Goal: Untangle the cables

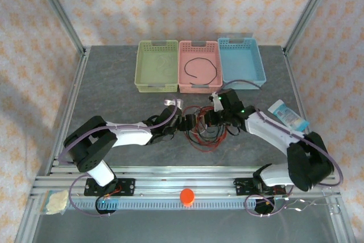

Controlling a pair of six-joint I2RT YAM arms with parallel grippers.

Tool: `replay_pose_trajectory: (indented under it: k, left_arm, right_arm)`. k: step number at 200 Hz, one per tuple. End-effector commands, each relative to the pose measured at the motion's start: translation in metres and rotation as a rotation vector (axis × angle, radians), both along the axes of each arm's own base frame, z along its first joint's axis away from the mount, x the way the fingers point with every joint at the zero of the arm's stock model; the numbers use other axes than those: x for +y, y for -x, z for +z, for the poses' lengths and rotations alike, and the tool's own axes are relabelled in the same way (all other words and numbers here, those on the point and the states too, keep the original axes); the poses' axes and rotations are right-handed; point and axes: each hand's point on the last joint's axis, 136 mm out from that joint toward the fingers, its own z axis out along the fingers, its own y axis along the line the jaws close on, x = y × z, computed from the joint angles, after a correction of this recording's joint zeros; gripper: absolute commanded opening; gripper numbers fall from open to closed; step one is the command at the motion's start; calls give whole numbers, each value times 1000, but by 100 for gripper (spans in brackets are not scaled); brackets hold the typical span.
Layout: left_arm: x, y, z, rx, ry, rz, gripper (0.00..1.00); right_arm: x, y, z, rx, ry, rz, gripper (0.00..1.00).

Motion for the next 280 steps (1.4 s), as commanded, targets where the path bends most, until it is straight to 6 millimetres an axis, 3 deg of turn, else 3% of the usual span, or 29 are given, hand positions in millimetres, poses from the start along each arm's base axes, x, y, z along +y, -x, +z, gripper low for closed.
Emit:
replay_pose_trajectory:
  k: [1,47,53,118,154,177,199,280]
  left_arm:
    - [-3,-7,1,-8,-12,22,79]
    - [-3,-8,-13,14,-47,23,79]
    - [-3,-8,-15,17,-49,24,79]
    - [0,-6,-37,54,-76,32,79]
    - [1,-5,-42,59,-86,34,79]
    - [5,-4,-41,55,-88,41,78]
    - [11,-3,-26,14,-59,59,78]
    - [45,-3,86,-267,38,144,80]
  right_arm:
    - [3,-5,40,-81,-36,3,0]
    - [5,-7,92,-177,-73,26,0]
    - [4,-6,109,-219,-90,23,0]
    - [0,-1,210,-442,-180,40,0]
    - [-3,1,249,-533,-205,36,0]
    - [-7,-1,260,-565,-197,24,0]
    - [-9,-4,261,-578,-186,9,0]
    - [-7,-39,234,-557,-135,-84,0]
